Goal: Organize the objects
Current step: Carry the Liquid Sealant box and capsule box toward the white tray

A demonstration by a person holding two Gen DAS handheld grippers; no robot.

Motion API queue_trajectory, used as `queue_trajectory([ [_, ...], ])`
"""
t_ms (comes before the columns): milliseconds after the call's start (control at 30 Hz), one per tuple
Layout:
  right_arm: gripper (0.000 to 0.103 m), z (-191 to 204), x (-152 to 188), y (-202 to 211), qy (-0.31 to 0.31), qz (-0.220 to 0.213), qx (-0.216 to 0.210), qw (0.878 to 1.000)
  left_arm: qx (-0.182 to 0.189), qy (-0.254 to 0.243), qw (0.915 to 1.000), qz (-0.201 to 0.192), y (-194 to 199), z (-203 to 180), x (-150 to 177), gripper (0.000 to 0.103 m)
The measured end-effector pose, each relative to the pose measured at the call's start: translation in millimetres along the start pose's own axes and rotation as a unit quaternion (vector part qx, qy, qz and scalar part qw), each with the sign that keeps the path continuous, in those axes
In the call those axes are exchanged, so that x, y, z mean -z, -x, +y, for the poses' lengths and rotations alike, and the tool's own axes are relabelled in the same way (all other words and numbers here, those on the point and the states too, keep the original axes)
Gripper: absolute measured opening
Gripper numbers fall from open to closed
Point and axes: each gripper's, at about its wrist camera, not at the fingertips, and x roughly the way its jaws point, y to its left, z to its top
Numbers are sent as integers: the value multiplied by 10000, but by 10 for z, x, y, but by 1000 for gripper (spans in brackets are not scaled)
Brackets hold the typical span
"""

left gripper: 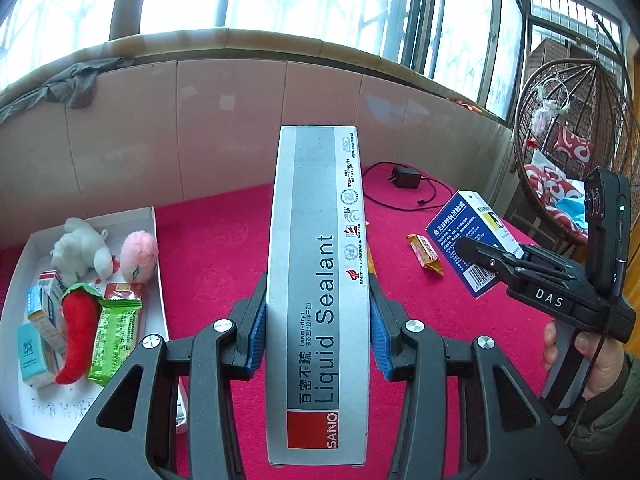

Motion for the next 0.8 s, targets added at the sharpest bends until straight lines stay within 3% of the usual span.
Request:
queue_trajectory([
  [800,51,586,-29,60,462,68,-319,9984,-73,394,9981,-467,388,317,3,43],
])
